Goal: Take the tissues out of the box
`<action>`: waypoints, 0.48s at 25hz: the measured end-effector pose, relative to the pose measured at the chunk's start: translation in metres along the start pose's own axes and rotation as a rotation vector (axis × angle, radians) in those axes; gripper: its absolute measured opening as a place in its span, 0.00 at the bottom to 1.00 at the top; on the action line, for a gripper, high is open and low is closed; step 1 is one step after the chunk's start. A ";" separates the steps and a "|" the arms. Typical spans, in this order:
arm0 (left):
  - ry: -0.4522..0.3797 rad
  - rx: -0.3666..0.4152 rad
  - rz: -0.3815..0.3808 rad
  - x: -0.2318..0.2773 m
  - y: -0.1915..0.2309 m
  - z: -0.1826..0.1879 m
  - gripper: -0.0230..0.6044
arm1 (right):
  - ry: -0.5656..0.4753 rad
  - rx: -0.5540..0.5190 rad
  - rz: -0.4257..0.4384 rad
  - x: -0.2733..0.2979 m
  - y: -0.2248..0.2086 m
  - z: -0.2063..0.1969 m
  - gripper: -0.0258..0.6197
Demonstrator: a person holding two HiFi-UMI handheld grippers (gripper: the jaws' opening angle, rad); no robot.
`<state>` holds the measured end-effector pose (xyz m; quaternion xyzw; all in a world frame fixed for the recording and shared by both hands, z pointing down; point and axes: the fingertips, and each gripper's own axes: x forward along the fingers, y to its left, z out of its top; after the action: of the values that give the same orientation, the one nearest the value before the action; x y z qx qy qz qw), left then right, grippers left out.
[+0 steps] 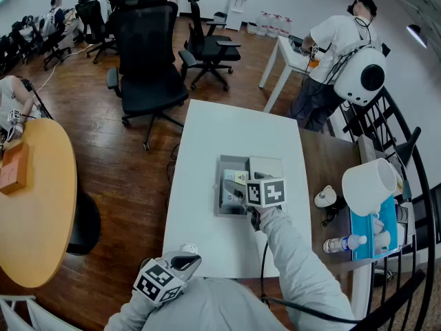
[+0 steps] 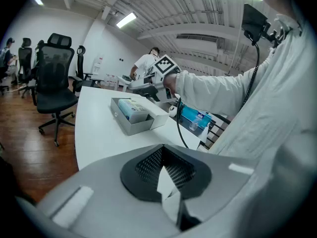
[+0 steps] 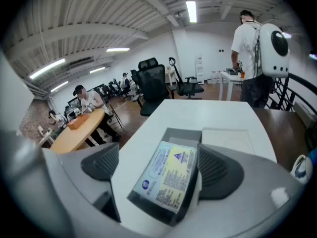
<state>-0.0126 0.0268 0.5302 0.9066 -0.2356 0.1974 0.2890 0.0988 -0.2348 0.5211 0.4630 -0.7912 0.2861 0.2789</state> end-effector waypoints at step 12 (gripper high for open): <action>-0.007 -0.029 0.028 -0.020 0.014 -0.013 0.06 | 0.281 -0.018 -0.167 0.058 -0.024 -0.040 0.80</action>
<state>-0.0392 0.0315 0.5362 0.8996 -0.2522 0.1946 0.2987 0.1029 -0.2489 0.5940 0.4799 -0.7056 0.3168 0.4140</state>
